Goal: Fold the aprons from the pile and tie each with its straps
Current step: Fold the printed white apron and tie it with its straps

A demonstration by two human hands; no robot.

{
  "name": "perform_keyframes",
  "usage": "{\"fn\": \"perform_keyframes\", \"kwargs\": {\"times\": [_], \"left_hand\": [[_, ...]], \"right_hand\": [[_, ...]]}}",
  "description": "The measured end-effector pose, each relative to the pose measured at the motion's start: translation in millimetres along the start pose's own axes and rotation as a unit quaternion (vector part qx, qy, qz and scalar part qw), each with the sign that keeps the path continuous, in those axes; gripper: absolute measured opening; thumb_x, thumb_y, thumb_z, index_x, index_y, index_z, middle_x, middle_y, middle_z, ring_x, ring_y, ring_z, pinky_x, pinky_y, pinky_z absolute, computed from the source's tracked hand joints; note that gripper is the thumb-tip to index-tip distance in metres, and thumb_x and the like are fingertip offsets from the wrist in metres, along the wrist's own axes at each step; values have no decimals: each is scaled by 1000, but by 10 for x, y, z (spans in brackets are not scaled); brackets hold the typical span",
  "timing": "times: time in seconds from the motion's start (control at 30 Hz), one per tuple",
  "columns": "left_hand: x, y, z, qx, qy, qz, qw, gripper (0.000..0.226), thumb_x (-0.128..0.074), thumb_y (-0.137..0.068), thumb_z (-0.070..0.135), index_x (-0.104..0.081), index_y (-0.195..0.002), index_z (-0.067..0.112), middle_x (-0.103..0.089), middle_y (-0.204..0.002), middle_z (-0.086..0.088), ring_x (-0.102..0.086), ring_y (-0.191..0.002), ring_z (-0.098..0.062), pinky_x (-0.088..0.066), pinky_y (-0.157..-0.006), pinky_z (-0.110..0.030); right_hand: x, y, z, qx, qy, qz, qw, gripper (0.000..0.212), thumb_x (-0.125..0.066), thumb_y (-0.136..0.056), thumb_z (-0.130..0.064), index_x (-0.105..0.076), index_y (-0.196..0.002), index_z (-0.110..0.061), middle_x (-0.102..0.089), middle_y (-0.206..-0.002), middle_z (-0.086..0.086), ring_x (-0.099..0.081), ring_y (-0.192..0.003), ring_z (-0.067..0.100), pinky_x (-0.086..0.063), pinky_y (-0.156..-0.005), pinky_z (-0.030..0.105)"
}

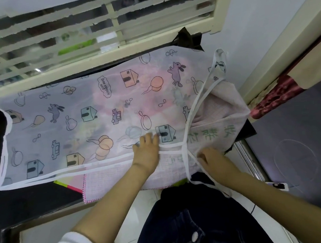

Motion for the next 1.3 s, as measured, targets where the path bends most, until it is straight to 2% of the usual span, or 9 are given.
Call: {"fn": "perform_keyframes", "kwargs": {"times": [0.07, 0.13, 0.3, 0.57, 0.77, 0.9, 1.03, 1.17, 1.3], "left_hand": [[16, -19, -25, 3, 7, 8, 1000, 62, -53, -89, 14, -22, -142, 15, -27, -140, -11, -35, -121, -28, -41, -88, -39], [41, -43, -60, 5, 23, 15, 1000, 60, -55, -87, 11, -26, -139, 15, -32, -136, -9, -37, -120, -27, -40, -89, -39], [118, -57, -125, -14, 26, 32, 999, 53, -50, -85, 5, -33, -134, 15, -45, -127, -5, -46, -115, -25, -33, -90, -37], [120, 21, 378, -81, 63, 64, 993, 38, -49, -88, 2, -43, -124, 11, -51, -119, -6, -49, -108, -27, -30, -87, -38], [119, -26, 767, -110, 103, 21, 988, 47, -41, -96, 42, -36, -134, 14, -45, -127, -6, -42, -117, -26, -28, -93, -41], [101, -21, 803, -97, 101, 24, 990, 50, -32, -97, 51, -37, -133, 16, -43, -126, -6, -41, -117, -24, -29, -93, -42], [177, -4, 789, -58, 87, 46, 993, 57, -47, -93, 40, -27, -140, 13, -32, -135, -11, -33, -124, -28, -32, -94, -42], [251, 15, 788, -63, 67, 158, 983, 57, -85, -53, 22, -61, -103, 13, -57, -95, -7, -58, -81, -23, -45, -63, -35], [258, 104, 739, -91, 101, 240, 961, 67, -81, -39, -1, -47, -94, 16, -57, -84, -6, -57, -69, -22, -46, -60, -33]], "right_hand": [[27, -143, -185, 17, -60, 36, 997, 22, -46, -98, -21, -52, -112, -5, -53, -108, 4, -53, -92, 18, -45, -80, 31], [22, -299, -323, -5, -104, 22, 994, 20, -48, -97, -25, -48, -108, -7, -54, -101, 1, -52, -83, 14, -43, -69, 25], [67, -541, -481, -27, -204, 11, 979, 31, -48, -98, -19, -38, -69, -15, -44, -66, -1, -43, -58, 8, -33, -48, 17], [501, -588, -140, -22, -140, 87, 986, 17, -44, -100, -20, -53, -95, -6, -56, -87, 5, -51, -79, 19, -35, -67, 26], [813, -499, 311, -46, -145, 115, 982, 10, -55, -94, -13, -48, -92, -6, -57, -88, 9, -55, -83, 24, -46, -73, 34], [845, -464, 318, -24, -160, 90, 983, 14, -59, -91, -9, -46, -94, -5, -55, -86, 6, -52, -84, 21, -46, -79, 33], [857, -491, 232, -22, -198, 95, 975, 31, -63, -88, -8, -41, -108, -3, -49, -77, -8, -53, -84, 17, -49, -80, 33], [888, -486, 138, 6, -206, 86, 975, 29, -63, -88, -10, -40, -107, -8, -47, -71, -4, -52, -69, 11, -49, -71, 27], [932, -465, 219, 4, -235, 45, 971, 24, -60, -90, -6, -42, -105, -7, -58, -80, 3, -57, -66, 5, -48, -58, 11]]}}
Point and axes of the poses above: each hand's wrist, its own y-axis away from the middle knuckle, its own x-axis out of the back of the hand, z = x × y, the point moved 2 cm from there along -y, towards the middle knuckle
